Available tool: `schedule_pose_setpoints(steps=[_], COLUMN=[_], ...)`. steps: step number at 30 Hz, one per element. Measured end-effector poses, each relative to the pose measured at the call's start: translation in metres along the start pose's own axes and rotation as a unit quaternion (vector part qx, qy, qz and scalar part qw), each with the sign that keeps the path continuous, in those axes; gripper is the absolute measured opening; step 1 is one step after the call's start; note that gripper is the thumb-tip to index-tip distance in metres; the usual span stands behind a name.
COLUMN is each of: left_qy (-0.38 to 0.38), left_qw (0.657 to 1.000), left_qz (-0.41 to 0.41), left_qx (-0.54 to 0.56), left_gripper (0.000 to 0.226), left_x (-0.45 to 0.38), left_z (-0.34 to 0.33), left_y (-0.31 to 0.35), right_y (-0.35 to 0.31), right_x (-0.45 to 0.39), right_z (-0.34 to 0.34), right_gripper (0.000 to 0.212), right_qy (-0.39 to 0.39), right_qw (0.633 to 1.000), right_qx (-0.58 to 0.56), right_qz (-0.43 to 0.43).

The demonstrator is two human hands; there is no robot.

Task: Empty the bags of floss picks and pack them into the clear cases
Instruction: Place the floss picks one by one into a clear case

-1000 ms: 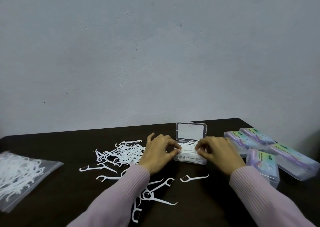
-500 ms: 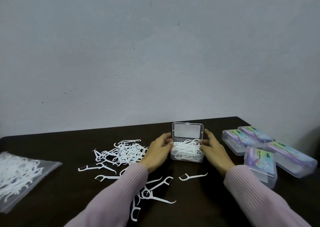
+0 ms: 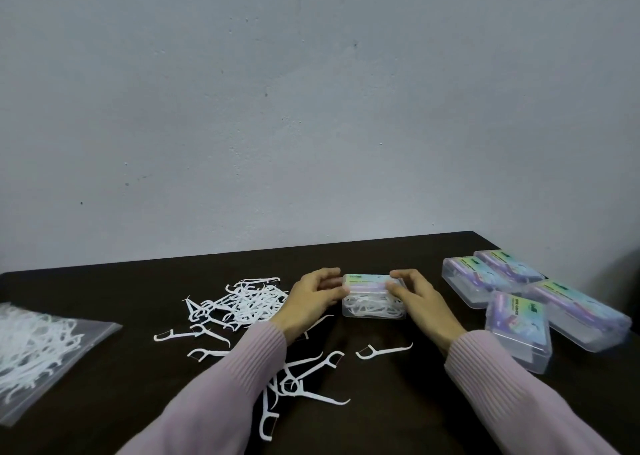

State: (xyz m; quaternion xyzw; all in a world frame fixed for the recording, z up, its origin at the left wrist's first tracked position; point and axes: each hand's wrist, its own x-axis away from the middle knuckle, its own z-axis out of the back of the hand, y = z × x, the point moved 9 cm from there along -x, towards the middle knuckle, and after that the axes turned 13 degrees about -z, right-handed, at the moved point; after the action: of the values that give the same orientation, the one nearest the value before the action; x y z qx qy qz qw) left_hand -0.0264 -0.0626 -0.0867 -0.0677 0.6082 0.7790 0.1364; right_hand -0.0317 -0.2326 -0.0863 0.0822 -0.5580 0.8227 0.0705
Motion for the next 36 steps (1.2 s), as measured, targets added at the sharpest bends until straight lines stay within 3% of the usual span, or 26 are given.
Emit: schedule_pose_setpoints(steps=[4, 10, 18, 29, 36], left_qy=[-0.041, -0.052, -0.018, -0.021, -0.051], left_qw=[0.996, 0.995, 0.981, 0.987, 0.975], left_qz=[-0.026, -0.03, -0.1, -0.07, -0.092], left_qx=[-0.075, -0.084, -0.166, -0.14, -0.195], left_gripper=[0.044, 0.066, 0.055, 0.052, 0.029], left_x=[0.001, 0.001, 0.005, 0.006, 0.023], left_z=[-0.001, 0.002, 0.008, 0.009, 0.027], left_y=[0.007, 0.012, 0.026, 0.019, 0.033], right_y=[-0.001, -0.008, -0.015, -0.014, -0.018], right_x=[0.002, 0.006, 0.008, 0.007, 0.012], right_z=[-0.001, -0.004, -0.003, -0.003, -0.009], right_gripper=[0.035, 0.058, 0.036, 0.031, 0.033], right_qy=[0.0, -0.008, 0.019, 0.053, 0.064], right_qw=[1.0, 0.995, 0.992, 0.991, 0.987], right_qx=[0.008, 0.089, 0.088, 0.076, 0.093], right_qz=[0.004, 0.051, 0.085, 0.096, 0.112])
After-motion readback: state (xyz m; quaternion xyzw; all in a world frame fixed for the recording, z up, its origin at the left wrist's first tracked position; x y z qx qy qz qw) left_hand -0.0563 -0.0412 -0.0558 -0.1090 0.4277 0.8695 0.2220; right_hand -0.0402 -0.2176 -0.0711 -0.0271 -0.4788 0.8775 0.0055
